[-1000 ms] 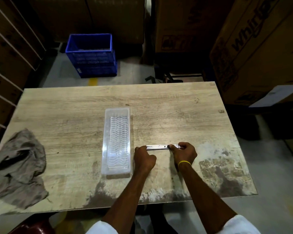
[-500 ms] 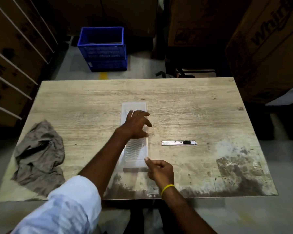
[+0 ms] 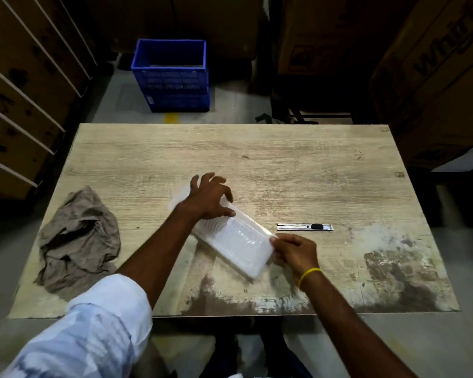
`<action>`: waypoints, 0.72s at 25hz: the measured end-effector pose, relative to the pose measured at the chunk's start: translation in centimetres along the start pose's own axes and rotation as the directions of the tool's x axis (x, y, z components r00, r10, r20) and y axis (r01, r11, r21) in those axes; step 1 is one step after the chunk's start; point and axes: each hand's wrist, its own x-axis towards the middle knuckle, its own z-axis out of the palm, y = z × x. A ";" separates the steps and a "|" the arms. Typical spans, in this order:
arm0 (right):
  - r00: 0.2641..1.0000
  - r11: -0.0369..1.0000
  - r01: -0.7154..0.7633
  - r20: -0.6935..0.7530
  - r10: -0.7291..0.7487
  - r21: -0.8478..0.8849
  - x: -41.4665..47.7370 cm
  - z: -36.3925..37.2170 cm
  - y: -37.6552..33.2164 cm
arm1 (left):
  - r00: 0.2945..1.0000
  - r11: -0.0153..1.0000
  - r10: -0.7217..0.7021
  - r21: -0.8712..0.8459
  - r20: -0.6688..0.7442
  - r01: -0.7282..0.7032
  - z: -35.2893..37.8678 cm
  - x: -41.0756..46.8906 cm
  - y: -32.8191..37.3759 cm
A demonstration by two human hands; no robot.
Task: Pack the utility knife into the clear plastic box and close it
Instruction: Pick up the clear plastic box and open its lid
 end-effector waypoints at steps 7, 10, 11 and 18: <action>0.979 0.898 0.200 0.120 -0.166 -0.392 4.5 0.4 -5.5 | 0.969 0.919 -0.244 -0.312 0.033 0.241 -0.1 -4.9 -5.2; 0.979 0.819 0.195 0.158 -0.129 -0.539 4.8 1.4 -7.1 | 0.956 0.864 -0.294 -0.423 0.021 0.275 0.4 -5.4 -5.8; 0.979 0.780 0.199 0.155 -0.133 -0.593 4.7 1.7 -7.4 | 0.952 0.853 -0.305 -0.441 0.011 0.278 0.5 -5.4 -5.8; 0.955 0.584 0.267 0.129 -0.268 -0.766 4.3 3.0 -8.0 | 0.942 0.838 -0.333 -0.470 -0.041 0.276 0.7 -5.5 -5.5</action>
